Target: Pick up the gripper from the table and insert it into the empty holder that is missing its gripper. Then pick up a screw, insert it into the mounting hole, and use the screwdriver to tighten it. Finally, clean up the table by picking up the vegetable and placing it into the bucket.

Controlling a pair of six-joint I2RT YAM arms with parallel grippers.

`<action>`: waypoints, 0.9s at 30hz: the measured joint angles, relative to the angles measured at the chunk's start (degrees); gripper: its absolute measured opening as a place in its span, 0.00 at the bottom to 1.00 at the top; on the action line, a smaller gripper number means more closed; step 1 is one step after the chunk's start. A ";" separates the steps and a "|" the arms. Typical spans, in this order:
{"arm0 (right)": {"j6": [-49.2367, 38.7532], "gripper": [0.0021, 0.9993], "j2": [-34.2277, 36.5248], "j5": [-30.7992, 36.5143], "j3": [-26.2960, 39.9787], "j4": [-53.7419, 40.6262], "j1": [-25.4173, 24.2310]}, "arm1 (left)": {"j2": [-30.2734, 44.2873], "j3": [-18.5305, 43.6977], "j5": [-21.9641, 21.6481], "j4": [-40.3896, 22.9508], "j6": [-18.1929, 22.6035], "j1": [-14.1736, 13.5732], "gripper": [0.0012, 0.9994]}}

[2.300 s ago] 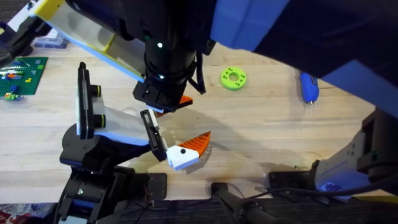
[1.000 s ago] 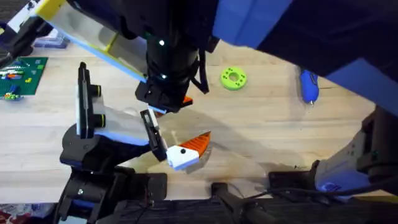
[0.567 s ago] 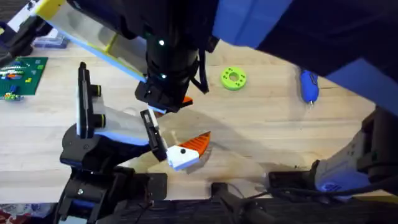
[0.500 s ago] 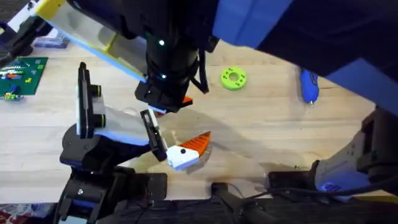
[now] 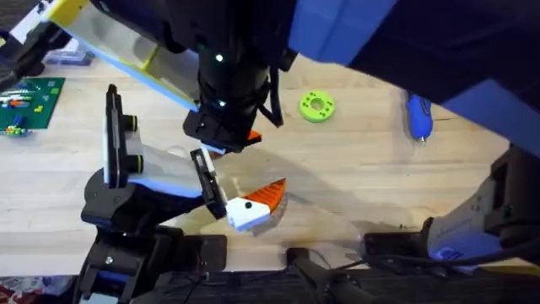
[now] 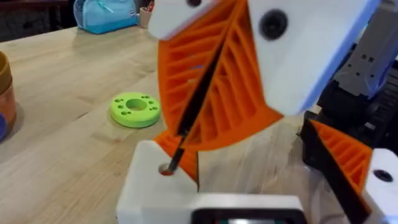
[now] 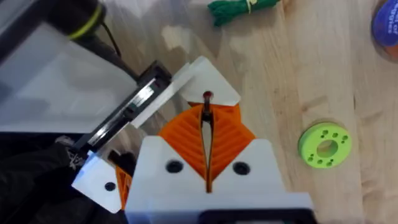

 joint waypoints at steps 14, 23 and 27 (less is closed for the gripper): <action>0.02 0.01 2.14 0.00 0.09 0.26 0.00 | 0.01 0.00 0.04 0.00 -0.31 0.00 0.99; 0.02 0.01 2.14 0.00 0.09 0.31 0.00 | 0.00 0.00 0.02 0.00 -0.31 0.00 0.99; 0.02 0.01 2.14 0.00 0.09 0.59 0.00 | 0.00 0.00 0.02 0.00 -0.26 0.00 0.99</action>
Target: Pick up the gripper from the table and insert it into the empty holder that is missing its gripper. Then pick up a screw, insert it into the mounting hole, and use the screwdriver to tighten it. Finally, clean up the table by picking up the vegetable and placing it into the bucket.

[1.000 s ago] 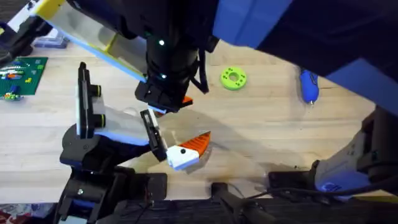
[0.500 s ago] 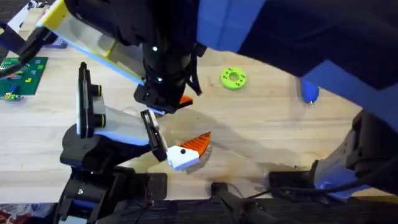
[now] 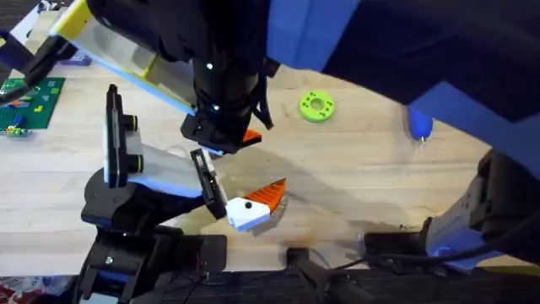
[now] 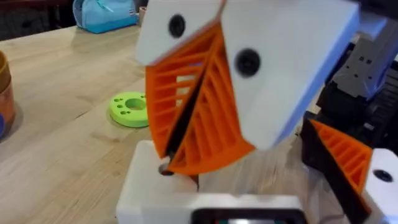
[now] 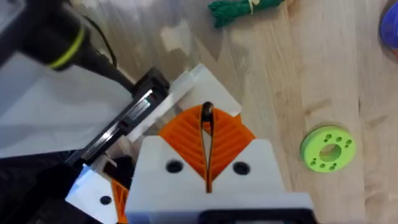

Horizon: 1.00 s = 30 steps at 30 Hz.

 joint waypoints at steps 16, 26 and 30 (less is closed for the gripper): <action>0.00 0.01 0.21 0.00 0.00 -0.13 0.00 | 0.00 0.00 0.01 0.02 0.00 0.00 0.99; 0.02 0.01 0.96 0.00 0.07 -0.15 0.00 | 0.00 0.00 0.05 0.00 -0.40 0.00 0.99; 0.02 0.01 0.96 0.00 0.07 -0.15 0.00 | 0.00 0.00 0.05 0.00 -0.39 0.00 0.99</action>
